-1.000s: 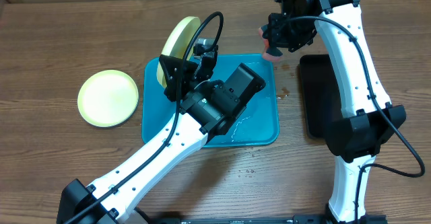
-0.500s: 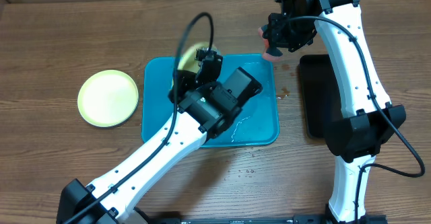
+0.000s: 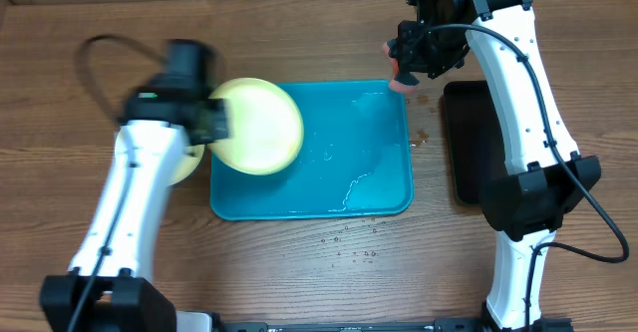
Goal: Clean dirty plates on tray and stack at the side
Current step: 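Lift the yellow plate with the left gripper and stack it on the left pile, then release the plate and raise the left gripper from the stack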
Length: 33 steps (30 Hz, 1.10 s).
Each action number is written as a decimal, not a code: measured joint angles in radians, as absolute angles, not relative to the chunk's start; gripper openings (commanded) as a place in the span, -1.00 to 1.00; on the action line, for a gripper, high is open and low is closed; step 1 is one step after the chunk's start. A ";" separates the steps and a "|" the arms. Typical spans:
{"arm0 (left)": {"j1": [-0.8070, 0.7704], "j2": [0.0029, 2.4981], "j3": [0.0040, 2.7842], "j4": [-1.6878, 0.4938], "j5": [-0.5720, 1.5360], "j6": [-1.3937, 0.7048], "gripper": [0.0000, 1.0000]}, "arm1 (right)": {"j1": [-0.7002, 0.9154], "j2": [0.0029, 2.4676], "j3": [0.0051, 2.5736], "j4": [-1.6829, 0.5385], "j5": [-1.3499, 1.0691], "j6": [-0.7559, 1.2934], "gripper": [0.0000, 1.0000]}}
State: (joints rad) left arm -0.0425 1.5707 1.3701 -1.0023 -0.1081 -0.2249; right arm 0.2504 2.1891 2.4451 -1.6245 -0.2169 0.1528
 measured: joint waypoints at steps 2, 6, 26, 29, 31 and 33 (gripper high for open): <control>0.081 1.571 1.370 -1.001 -0.035 -0.209 -0.92 | 0.250 2.189 2.445 -1.623 -0.216 0.153 -0.92; 0.302 1.579 1.370 -0.989 0.053 -0.199 -0.92 | 0.250 2.189 2.445 -1.622 -0.216 0.153 -0.92; 0.622 1.862 1.368 -0.889 0.125 -0.203 -0.87 | 0.250 2.189 2.445 -1.613 -0.216 0.153 -0.92; 0.622 1.871 1.368 -0.885 0.128 -0.205 -0.40 | 0.250 2.189 2.445 -1.612 -0.216 0.153 -0.92; 0.622 1.871 1.368 -0.885 0.132 -0.202 -0.21 | 0.250 2.189 2.445 -1.611 -0.216 0.152 -0.92; 0.621 1.871 1.368 -0.884 0.143 -0.205 -0.11 | 0.250 2.189 2.445 -1.609 -0.216 0.153 -0.92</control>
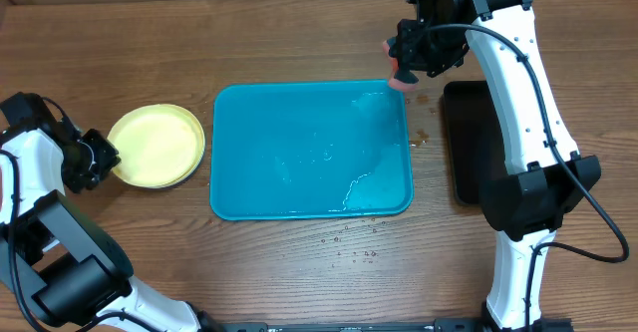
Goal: Clean dirty plates on tray and stack at the side
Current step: 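Release the plate and raise the left gripper from the stack, then lower the sponge into the black tray and open the right gripper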
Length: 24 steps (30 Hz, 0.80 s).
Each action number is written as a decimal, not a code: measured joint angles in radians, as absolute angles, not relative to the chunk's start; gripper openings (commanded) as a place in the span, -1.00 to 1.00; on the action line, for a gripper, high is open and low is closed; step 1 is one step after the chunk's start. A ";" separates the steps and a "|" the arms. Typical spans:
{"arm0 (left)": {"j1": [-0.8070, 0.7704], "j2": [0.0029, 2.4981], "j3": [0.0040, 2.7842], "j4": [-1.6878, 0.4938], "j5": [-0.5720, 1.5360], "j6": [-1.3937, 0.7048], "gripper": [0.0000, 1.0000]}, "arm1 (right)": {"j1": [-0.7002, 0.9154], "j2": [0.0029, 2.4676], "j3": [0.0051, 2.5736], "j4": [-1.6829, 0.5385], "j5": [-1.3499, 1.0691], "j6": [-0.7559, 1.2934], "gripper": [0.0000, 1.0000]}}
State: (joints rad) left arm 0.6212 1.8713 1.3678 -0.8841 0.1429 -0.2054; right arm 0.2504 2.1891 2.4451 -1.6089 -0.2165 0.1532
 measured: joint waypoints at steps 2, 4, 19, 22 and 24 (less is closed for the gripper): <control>0.617 1.871 1.368 -0.884 0.155 -0.200 -0.07 | 0.250 2.189 2.445 -1.609 -0.216 0.153 -0.92; 0.610 1.871 1.368 -0.886 0.174 -0.192 -0.03 | 0.250 2.189 2.445 -1.610 -0.216 0.153 -0.92; 0.342 1.700 1.488 -0.905 0.237 -0.096 0.23 | 0.233 2.189 2.445 -1.672 -0.127 0.173 -0.92; 0.241 1.662 1.501 -0.910 0.241 -0.081 0.25 | 0.195 2.189 2.445 -1.695 -0.111 0.179 -0.92; 0.173 1.661 1.501 -0.915 0.245 -0.073 0.29 | 0.159 2.189 2.445 -1.695 -0.084 0.181 -0.92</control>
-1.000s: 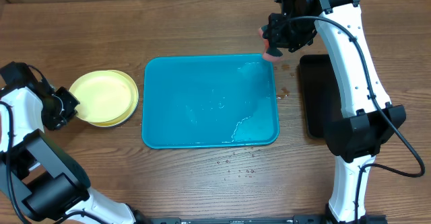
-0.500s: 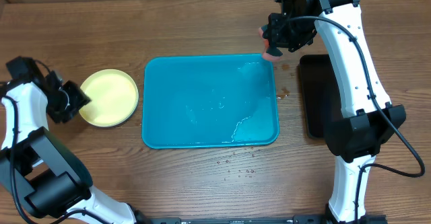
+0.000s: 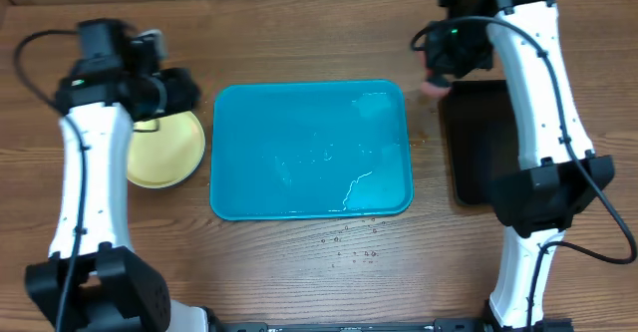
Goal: Clean dirty plates on tray and stack at the side
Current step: 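Lower the sponge into the black tray and open the right gripper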
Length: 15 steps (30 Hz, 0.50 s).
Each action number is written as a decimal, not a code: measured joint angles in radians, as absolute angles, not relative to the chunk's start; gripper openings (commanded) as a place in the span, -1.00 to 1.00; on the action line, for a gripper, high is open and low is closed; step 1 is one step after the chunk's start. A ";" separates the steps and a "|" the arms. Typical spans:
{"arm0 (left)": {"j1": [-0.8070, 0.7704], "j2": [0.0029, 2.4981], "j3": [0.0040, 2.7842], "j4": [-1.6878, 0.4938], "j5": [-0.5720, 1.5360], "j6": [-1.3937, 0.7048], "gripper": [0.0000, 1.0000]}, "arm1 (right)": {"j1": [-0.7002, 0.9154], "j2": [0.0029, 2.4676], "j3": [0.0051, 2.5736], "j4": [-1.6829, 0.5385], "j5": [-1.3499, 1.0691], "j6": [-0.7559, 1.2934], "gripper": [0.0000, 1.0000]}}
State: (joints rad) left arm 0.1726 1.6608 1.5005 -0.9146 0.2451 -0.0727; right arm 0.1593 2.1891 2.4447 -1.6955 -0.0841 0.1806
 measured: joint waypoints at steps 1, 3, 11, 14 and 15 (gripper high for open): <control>0.146 1.663 1.500 -0.913 0.247 -0.070 0.33 | 0.142 2.189 2.441 -1.694 -0.068 0.181 -0.93; 0.098 1.667 1.500 -0.896 0.247 -0.058 0.40 | 0.103 2.189 2.424 -1.695 -0.029 0.182 -0.92; -0.020 1.667 1.500 -0.847 0.243 -0.036 0.45 | -0.021 2.189 2.242 -1.692 0.074 0.126 -0.92; -0.026 1.668 1.500 -0.847 0.242 -0.036 0.44 | -0.060 2.189 2.165 -1.660 0.088 0.111 -0.92; -0.026 1.670 1.500 -0.847 0.241 -0.037 0.41 | -0.073 2.189 2.138 -1.637 0.091 0.099 -0.92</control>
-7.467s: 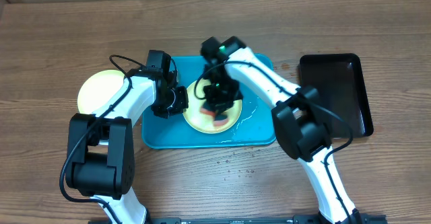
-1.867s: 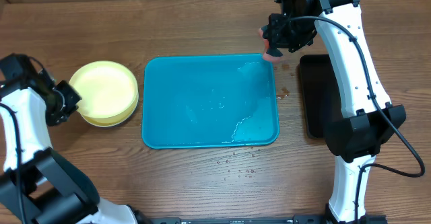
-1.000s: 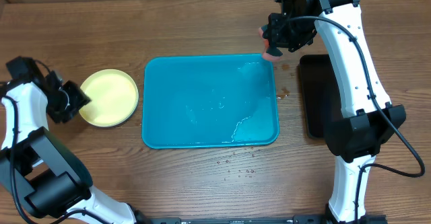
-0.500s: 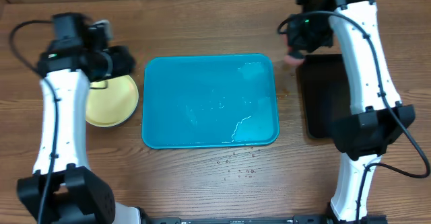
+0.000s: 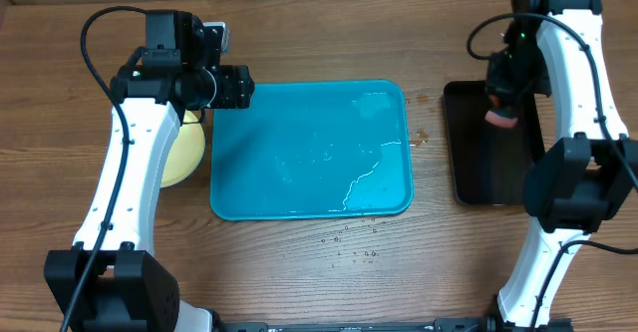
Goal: Clean dirty plates on tray and stack at the side
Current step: 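Lower the sponge into the black tray and open the right gripper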
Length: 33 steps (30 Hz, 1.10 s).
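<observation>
The blue tray [image 5: 311,151] lies mid-table, wet, with no plate on it. A yellow plate [image 5: 185,155] rests on the table left of the tray, mostly hidden under my left arm. Over the tray's far left corner my left gripper [image 5: 240,87] is open and holds nothing. My right gripper [image 5: 501,108] is shut on a pink sponge [image 5: 501,119] above the black tray [image 5: 478,163] at the right.
Water drops dot the wood in front of the blue tray [image 5: 349,242] and beside its right edge. Both arm bases stand at the near table edge. A cardboard wall runs along the far side.
My left gripper has moved right, from above the yellow plate to the tray's far left corner. My right gripper has carried the sponge right, from the black tray's far left corner to over it.
First my left gripper held a yellow plate over the blue tray's left edge while the right held the sponge at its far right corner. Then the plate lay left of the tray, let go. Since then the left gripper has returned to the tray and the sponge has gone to the black tray.
</observation>
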Each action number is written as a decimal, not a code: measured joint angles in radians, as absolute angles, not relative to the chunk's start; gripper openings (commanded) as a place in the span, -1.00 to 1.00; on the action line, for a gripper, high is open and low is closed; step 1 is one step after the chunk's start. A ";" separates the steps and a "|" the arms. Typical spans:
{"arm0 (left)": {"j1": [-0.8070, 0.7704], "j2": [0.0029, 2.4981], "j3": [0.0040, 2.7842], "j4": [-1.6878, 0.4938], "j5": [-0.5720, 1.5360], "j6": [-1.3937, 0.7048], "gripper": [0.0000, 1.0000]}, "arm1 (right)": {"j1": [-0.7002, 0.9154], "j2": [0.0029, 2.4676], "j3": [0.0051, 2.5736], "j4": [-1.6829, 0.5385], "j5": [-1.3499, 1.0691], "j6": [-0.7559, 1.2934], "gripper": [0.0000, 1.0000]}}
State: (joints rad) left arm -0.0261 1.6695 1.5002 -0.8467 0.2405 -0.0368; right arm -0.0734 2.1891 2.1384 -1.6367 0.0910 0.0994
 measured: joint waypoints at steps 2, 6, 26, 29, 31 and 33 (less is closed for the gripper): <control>-0.026 1.671 1.500 -0.847 0.239 -0.037 0.40 | -0.093 2.189 2.089 -1.572 0.093 0.056 -0.92; -0.026 1.672 1.500 -0.845 0.236 -0.037 0.43 | -0.102 2.189 2.023 -1.483 0.091 -0.044 -0.92; -0.026 1.672 1.500 -0.848 0.234 -0.027 0.99 | -0.096 2.189 1.694 -1.325 0.058 -0.109 -0.15; -0.026 1.672 1.500 -0.850 0.233 -0.026 1.00 | -0.096 2.189 1.735 -1.382 0.020 -0.103 -0.03; -0.026 1.672 1.500 -0.850 0.232 -0.026 1.00 | -0.096 2.189 1.790 -1.417 -0.004 -0.101 0.10; -0.026 1.672 1.500 -0.850 0.232 -0.026 1.00 | -0.096 2.189 1.863 -1.468 -0.019 -0.104 0.27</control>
